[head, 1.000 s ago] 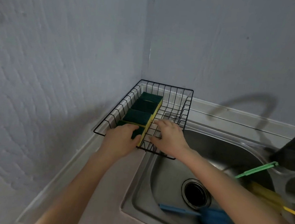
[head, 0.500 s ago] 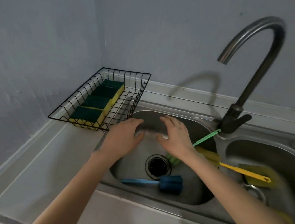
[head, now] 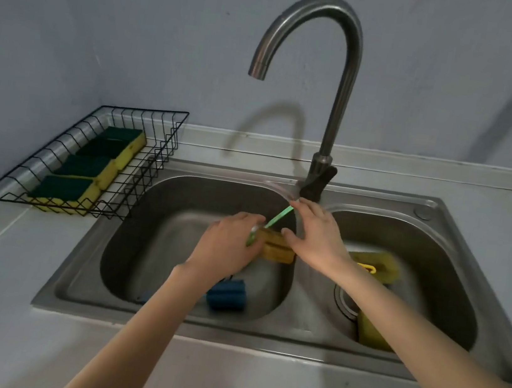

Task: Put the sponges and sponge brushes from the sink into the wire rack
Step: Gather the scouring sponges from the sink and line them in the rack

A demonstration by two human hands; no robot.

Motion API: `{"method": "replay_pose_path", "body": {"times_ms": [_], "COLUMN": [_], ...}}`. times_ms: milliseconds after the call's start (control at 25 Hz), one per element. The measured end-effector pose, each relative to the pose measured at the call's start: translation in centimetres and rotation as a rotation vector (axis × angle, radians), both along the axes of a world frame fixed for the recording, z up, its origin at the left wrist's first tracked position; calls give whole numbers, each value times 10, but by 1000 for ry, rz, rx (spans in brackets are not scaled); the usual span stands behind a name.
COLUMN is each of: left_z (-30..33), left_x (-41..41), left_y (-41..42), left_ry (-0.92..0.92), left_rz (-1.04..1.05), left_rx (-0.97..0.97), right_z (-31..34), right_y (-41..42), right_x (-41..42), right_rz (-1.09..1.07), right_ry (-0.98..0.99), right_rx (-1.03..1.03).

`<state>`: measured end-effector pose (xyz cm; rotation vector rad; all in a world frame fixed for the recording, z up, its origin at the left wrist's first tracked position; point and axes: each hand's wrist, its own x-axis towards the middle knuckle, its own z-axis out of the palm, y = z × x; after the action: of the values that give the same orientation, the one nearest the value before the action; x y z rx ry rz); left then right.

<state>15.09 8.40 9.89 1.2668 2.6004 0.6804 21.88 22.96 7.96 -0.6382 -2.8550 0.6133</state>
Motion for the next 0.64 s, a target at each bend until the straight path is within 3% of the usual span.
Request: {"method": "replay_pose_path", "body": {"times_ms": [320,640], "left_z": [-25,-74], "left_x": [63,92], "left_y": [87,147], "left_ry": [-83,-170], "left_rz": [-159,-352], "left_rx": [-94,-360], "right_z": [-19,-49], "right_y": [84,142], "right_x": [68,90], "right_rz": [-133,-191], "right_ry": [-61,-138], "right_rx": [1,-56]}}
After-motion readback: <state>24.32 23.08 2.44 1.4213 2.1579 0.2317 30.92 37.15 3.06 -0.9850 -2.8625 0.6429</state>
